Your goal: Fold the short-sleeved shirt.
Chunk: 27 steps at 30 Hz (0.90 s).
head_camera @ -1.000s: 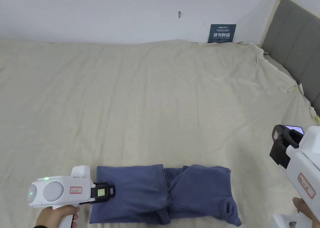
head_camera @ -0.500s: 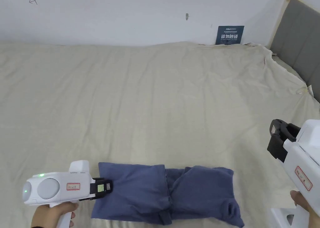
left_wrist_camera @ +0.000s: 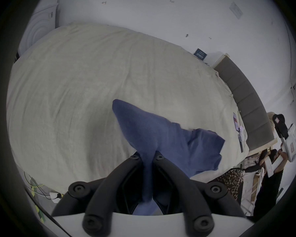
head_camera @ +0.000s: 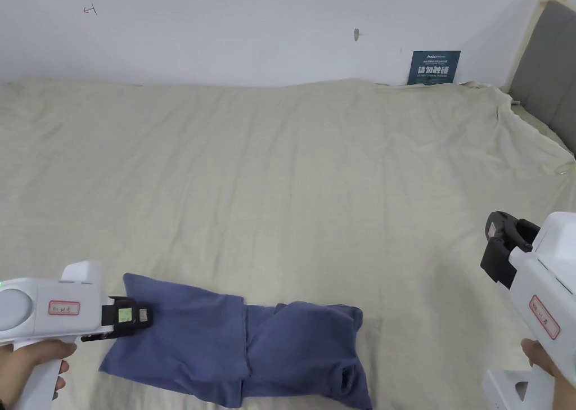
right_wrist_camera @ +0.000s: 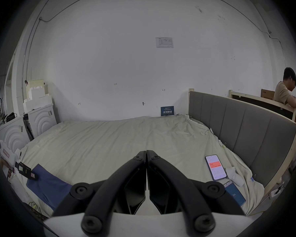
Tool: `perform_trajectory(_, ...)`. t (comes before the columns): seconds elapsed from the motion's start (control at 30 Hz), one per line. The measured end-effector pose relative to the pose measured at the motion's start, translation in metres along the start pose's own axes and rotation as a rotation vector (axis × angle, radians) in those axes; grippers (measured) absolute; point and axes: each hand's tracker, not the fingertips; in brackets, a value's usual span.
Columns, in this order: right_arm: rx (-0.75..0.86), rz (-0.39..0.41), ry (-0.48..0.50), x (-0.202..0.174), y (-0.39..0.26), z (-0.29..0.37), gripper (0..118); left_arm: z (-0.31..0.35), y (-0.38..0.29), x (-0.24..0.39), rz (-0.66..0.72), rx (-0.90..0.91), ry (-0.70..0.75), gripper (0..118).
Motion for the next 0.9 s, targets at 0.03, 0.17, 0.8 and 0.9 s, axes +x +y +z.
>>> perform_trajectory(0.03, 0.000, -0.001, 0.000, 0.001, 0.000, 0.001, 0, 0.000, 0.004, 0.012, -0.023, -0.005, -0.017, 7)
perform_trajectory(0.17, 0.004, -0.001, -0.007, 0.003, 0.000, 0.006, 0, -0.001, 0.015, 0.074, -0.098, -0.041, -0.071, 7)
perform_trajectory(0.8, -0.005, -0.024, -0.076, 0.033, -0.010, 0.024, 0, -0.191, -0.030, 0.245, -0.368, -0.348, -0.081, 7)
perform_trajectory(0.9, -0.011, -0.029, -0.084, 0.038, -0.012, 0.026, 0, -0.205, -0.042, 0.251, -0.330, -0.352, -0.049, 8)
